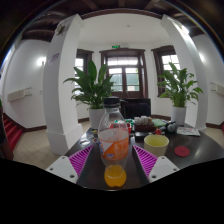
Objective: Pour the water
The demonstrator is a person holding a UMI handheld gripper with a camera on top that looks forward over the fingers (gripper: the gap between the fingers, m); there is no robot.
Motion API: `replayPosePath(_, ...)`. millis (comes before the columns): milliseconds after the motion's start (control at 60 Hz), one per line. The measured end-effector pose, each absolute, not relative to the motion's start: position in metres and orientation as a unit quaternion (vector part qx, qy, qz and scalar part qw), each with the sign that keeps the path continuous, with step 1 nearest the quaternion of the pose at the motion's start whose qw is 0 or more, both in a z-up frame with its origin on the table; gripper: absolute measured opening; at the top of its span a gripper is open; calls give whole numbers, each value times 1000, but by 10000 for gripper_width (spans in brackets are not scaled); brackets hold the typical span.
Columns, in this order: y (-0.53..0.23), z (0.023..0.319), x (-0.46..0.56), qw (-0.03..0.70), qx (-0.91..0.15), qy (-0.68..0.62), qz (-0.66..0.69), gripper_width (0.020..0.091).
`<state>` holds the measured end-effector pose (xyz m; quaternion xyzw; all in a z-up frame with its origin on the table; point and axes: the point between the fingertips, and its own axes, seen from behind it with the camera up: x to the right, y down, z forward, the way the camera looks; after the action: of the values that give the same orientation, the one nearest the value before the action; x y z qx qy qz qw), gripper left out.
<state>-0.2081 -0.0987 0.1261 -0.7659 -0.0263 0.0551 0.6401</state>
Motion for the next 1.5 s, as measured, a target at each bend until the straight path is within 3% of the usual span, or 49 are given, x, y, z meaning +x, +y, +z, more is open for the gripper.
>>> replayPosePath(217,-65,137,-214,652,-755,-32,58,738)
replayPosePath(267,-60,137,-211,654,-754,-30,58,688)
replayPosePath(333,-57,137,-210,657,-752,-31,53,529)
replayPosePath(450,-54,137,-210,664,-746,-33,48,484)
replayPosePath(517,-55,137,-209,665,-745,-35,45,424)
replayPosePath(533,-55,138,-209,665,-745,-34,45,447)
replayPosePath(550,-55,137,-209,665,-745,-33,46,386)
replayPosePath(600,-55,137,-208,667,-743,-33,48,367)
replayPosePath(933,-44,142,-206,653,-751,15,99,366)
replayPosePath(1150,-9,161,-217,606,-716,199,283,367)
replayPosePath(1500,31,161,-180,494,-538,461,504,385)
